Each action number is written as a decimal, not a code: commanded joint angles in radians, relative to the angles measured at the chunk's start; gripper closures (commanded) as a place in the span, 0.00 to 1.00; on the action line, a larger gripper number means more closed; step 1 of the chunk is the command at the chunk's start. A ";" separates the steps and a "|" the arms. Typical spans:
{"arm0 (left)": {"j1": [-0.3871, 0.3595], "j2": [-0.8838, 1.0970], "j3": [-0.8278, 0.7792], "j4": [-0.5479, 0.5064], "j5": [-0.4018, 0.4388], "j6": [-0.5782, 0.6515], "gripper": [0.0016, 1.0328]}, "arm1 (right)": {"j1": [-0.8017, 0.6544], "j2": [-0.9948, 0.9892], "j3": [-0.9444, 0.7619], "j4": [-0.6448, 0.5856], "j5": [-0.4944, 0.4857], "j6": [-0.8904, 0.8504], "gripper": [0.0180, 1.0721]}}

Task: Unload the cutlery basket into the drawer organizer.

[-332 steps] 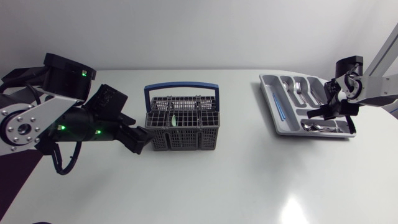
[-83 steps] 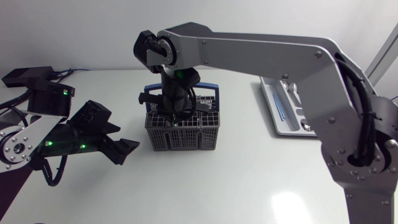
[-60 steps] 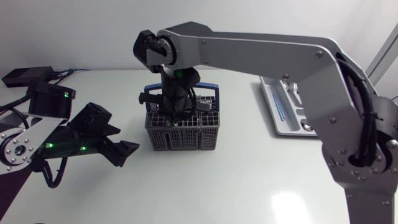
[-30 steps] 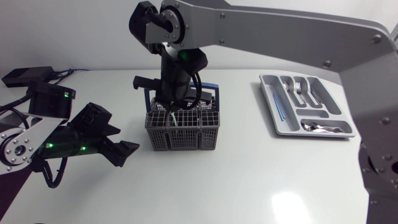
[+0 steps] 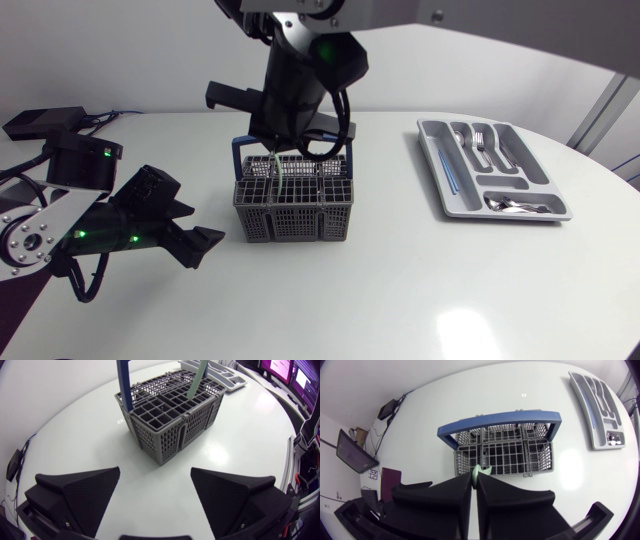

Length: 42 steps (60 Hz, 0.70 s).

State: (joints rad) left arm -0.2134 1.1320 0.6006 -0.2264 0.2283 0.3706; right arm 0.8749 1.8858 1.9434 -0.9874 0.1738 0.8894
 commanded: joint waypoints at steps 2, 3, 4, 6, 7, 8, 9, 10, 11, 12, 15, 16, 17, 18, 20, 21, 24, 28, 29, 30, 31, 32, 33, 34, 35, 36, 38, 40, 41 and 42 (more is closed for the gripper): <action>-0.014 -0.018 -0.018 -0.005 0.005 0.001 0.04 | 0.007 -0.051 -0.043 0.018 0.004 -0.003 0.94; -0.014 -0.018 -0.016 -0.005 0.003 0.001 0.04 | 0.007 -0.056 -0.044 0.018 0.000 -0.003 0.94; -0.015 -0.018 -0.016 -0.005 0.003 -0.001 0.04 | 0.007 -0.059 -0.046 0.018 -0.008 -0.003 0.94; -0.018 -0.018 -0.016 -0.007 0.003 -0.001 0.04 | -0.002 -0.073 -0.049 0.018 -0.033 -0.004 0.94; -0.018 -0.018 -0.016 -0.007 0.003 -0.001 0.04 | -0.005 -0.079 -0.052 0.018 -0.042 -0.004 0.94; -0.020 -0.018 -0.016 -0.007 0.002 -0.002 0.04 | -0.007 -0.083 -0.055 0.018 -0.051 -0.004 0.94; -0.020 -0.018 -0.016 -0.007 0.002 -0.001 0.04 | -0.011 -0.091 -0.058 0.018 -0.062 -0.007 0.94; -0.020 -0.018 -0.016 -0.008 0.002 -0.001 0.04 | -0.016 -0.097 -0.063 0.018 -0.069 -0.007 0.94; -0.020 -0.018 -0.016 -0.008 0.002 -0.001 0.04 | -0.022 -0.103 -0.066 0.018 -0.079 -0.010 0.94; -0.020 -0.018 -0.016 -0.008 0.002 -0.001 0.04 | -0.027 -0.109 -0.069 0.018 -0.089 -0.012 0.94; -0.020 -0.018 -0.016 -0.010 0.000 -0.002 0.04 | -0.043 -0.129 -0.078 0.018 -0.120 -0.023 0.94; -0.020 -0.018 -0.015 -0.011 0.000 -0.002 0.04 | -0.051 -0.136 -0.080 0.015 -0.131 -0.026 0.94; -0.020 -0.018 -0.015 -0.011 0.000 -0.002 0.04 | -0.057 -0.140 -0.081 0.012 -0.142 -0.030 0.94; -0.020 -0.018 -0.015 -0.013 0.000 -0.001 0.04 | -0.065 -0.146 -0.081 0.004 -0.154 -0.037 0.94; -0.020 -0.018 -0.013 -0.014 0.000 -0.002 0.04 | -0.076 -0.152 -0.080 -0.014 -0.174 -0.053 0.94; -0.020 -0.018 -0.013 -0.014 0.000 -0.002 0.04 | -0.080 -0.154 -0.077 -0.025 -0.181 -0.063 0.94; -0.020 -0.020 -0.012 -0.016 0.000 -0.002 0.04 | -0.100 -0.152 -0.058 -0.080 -0.206 -0.104 0.94; -0.020 -0.020 -0.012 -0.017 0.000 -0.002 0.04 | -0.123 -0.148 -0.044 -0.157 -0.211 -0.170 0.94; -0.021 -0.020 -0.010 -0.017 0.000 -0.002 0.04 | -0.131 -0.148 -0.043 -0.172 -0.211 -0.185 0.94; -0.023 -0.020 -0.010 -0.017 0.000 -0.002 0.04 | -0.137 -0.149 -0.046 -0.189 -0.211 -0.205 0.94; -0.023 -0.020 -0.010 -0.017 0.000 -0.002 0.04 | -0.140 -0.149 -0.046 -0.200 -0.209 -0.219 0.94; -0.026 -0.020 -0.010 -0.017 0.000 -0.004 0.04 | -0.146 -0.149 -0.047 -0.212 -0.206 -0.236 0.94; -0.026 -0.020 -0.010 -0.017 0.000 -0.004 0.04 | -0.154 -0.149 -0.049 -0.231 -0.200 -0.262 0.94; -0.027 -0.020 -0.010 -0.017 -0.001 -0.004 0.04 | -0.162 -0.149 -0.050 -0.250 -0.194 -0.288 0.94; -0.027 -0.020 -0.010 -0.017 0.000 -0.006 0.04 | -0.166 -0.149 -0.052 -0.263 -0.192 -0.300 0.94; -0.029 -0.020 -0.010 -0.017 -0.001 -0.006 0.04 | -0.172 -0.149 -0.057 -0.278 -0.189 -0.311 0.94; -0.034 -0.020 -0.010 -0.017 -0.001 -0.007 0.04 | -0.189 -0.157 -0.081 -0.301 -0.174 -0.343 0.94; -0.034 -0.020 -0.010 -0.017 -0.001 -0.009 0.04 | -0.198 -0.168 -0.103 -0.303 -0.157 -0.357 0.94; -0.034 -0.020 -0.009 -0.017 -0.001 -0.009 0.04 | -0.211 -0.186 -0.143 -0.301 -0.134 -0.376 0.94; -0.035 -0.020 -0.009 -0.017 -0.001 -0.009 0.04 | -0.217 -0.192 -0.156 -0.301 -0.128 -0.383 0.94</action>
State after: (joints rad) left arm -0.2394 1.1244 0.6006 -0.2375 0.2275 0.3668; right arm 0.6861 1.7267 1.8648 -1.2606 0.0154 0.5812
